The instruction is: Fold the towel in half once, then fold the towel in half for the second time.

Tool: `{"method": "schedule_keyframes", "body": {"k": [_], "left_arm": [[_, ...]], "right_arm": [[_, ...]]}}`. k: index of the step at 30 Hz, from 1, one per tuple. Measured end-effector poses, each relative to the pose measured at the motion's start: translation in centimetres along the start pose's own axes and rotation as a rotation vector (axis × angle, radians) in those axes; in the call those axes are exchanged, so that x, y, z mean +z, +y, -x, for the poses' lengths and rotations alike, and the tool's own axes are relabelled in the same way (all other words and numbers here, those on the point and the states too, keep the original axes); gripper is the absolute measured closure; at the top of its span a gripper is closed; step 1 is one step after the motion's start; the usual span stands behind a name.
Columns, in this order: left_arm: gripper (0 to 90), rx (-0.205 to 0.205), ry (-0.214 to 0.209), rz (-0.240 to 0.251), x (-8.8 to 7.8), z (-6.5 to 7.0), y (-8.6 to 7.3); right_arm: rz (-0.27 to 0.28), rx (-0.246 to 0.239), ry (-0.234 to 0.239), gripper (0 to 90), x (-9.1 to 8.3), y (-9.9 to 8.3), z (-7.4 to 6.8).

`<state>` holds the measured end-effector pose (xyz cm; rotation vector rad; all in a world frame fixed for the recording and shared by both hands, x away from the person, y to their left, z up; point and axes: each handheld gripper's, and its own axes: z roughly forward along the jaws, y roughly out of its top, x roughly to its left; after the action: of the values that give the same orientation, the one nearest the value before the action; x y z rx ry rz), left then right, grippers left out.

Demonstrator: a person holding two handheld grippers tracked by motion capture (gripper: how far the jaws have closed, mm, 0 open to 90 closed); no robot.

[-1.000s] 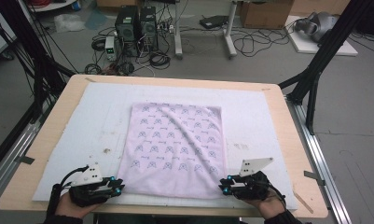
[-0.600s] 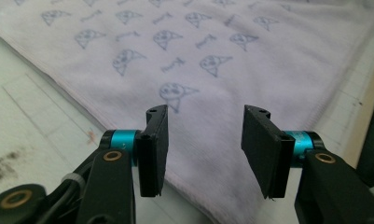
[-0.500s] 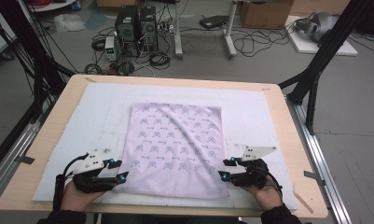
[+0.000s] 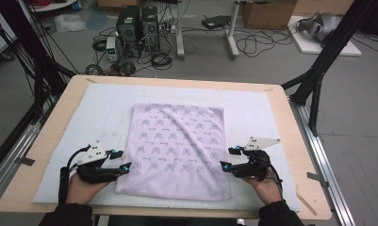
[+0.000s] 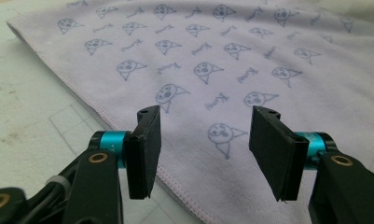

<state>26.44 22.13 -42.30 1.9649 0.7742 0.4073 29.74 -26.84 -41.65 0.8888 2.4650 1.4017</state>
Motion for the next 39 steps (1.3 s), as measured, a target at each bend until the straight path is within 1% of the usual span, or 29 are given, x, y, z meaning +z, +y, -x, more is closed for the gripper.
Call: {"method": "schedule_keyframes", "body": {"k": [1,6,12,16,22,26,28,30,33,35,36,37,39], "left_arm": [[43.7,0.002,0.002,-0.003,0.0,0.0,0.0],[43.4,0.005,-0.002,-0.006,0.1,-0.1,0.0],[43.5,0.009,-0.007,-0.008,0.1,0.0,0.0],[43.4,0.011,-0.005,-0.011,0.1,0.0,0.0],[43.4,0.014,-0.008,-0.016,0.2,-0.1,0.0],[43.3,0.021,-0.009,-0.02,0.1,-0.1,0.0],[43.0,0.011,-0.007,-0.017,0.1,-0.1,0.0],[42.3,0.021,-0.003,-0.027,0.1,-0.2,0.0],[42.2,0.029,0.012,-0.039,0.1,-0.6,0.2],[42.3,0.018,0.015,-0.036,0.4,-1.0,0.6],[42.3,0.016,0.018,-0.035,0.5,-1.4,0.9],[42.3,0.01,0.011,-0.033,0.6,-1.8,1.2],[42.4,-0.001,0.011,-0.035,1.1,-2.5,1.9]], "right_arm": [[-0.001,0.005,0.005,30.4,0.1,0.1,0.1],[-0.03,-0.022,-0.015,29.8,0.9,0.4,-0.1],[-0.016,-0.033,-0.012,29.7,1.0,0.7,-0.3],[-0.026,-0.032,-0.011,27.1,1.3,0.6,-0.4],[-0.04,-0.044,-0.003,26.3,1.6,0.7,-0.5],[-0.036,-0.034,0.001,25.9,1.6,0.7,-0.5],[-0.036,-0.033,0.002,25.5,1.7,0.8,-0.4],[-0.039,-0.029,0.005,24.9,1.9,0.8,-0.4],[-0.043,-0.036,-0.002,24.1,2.0,0.9,-0.1],[-0.044,-0.037,-0.014,22.4,2.0,1.2,0.3],[-0.041,-0.032,-0.013,21.8,2.0,1.4,0.6],[-0.042,-0.023,-0.006,21.2,2.0,1.6,1.0],[-0.057,-0.011,-0.005,20.1,2.2,2.1,1.8]]}}
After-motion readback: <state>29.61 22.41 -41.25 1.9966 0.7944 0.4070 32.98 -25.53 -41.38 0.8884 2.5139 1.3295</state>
